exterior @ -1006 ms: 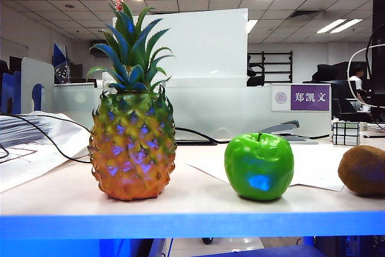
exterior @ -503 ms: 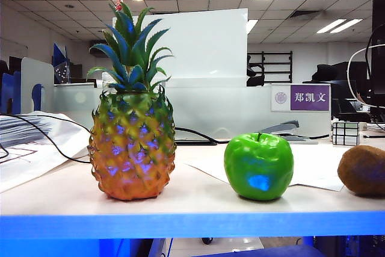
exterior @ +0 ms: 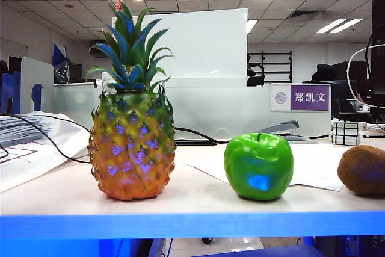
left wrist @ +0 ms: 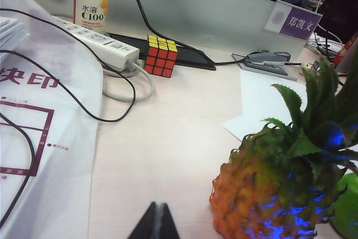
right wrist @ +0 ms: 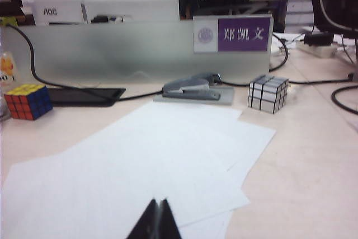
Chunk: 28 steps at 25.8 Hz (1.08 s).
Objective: Arrange all the fruits from large to small from left to right in a row.
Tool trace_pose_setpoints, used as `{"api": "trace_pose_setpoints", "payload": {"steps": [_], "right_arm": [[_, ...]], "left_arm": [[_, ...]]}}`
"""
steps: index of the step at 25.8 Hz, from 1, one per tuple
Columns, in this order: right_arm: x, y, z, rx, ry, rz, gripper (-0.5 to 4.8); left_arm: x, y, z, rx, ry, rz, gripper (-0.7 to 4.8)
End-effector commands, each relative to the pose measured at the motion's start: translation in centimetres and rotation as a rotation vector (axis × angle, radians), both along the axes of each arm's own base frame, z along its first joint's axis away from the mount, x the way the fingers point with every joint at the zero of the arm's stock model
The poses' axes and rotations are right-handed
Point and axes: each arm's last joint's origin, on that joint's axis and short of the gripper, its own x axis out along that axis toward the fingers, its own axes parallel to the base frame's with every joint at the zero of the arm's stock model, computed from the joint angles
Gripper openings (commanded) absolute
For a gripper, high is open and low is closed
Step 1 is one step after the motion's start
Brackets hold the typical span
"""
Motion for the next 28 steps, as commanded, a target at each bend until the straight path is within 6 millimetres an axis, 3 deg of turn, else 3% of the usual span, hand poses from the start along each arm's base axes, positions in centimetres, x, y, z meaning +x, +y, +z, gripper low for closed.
{"api": "trace_pose_setpoints", "payload": {"steps": [1, 16, 19, 28], "right_arm": [[0.0, 0.0, -0.1, -0.004, 0.004, 0.000, -0.05], [0.0, 0.0, -0.1, -0.004, 0.010, -0.001, -0.05], [0.0, 0.0, -0.1, -0.004, 0.010, -0.001, -0.05], [0.0, 0.0, -0.1, -0.004, 0.010, -0.001, -0.05]], "left_arm": [[0.0, 0.0, 0.2, -0.005, -0.012, -0.003, -0.04], [0.0, 0.0, 0.1, 0.030, -0.020, 0.004, -0.04], [0.1, 0.5, 0.3, 0.148, -0.073, 0.089, -0.04], [0.7, 1.3, -0.4, 0.232, -0.151, 0.240, -0.04]]}}
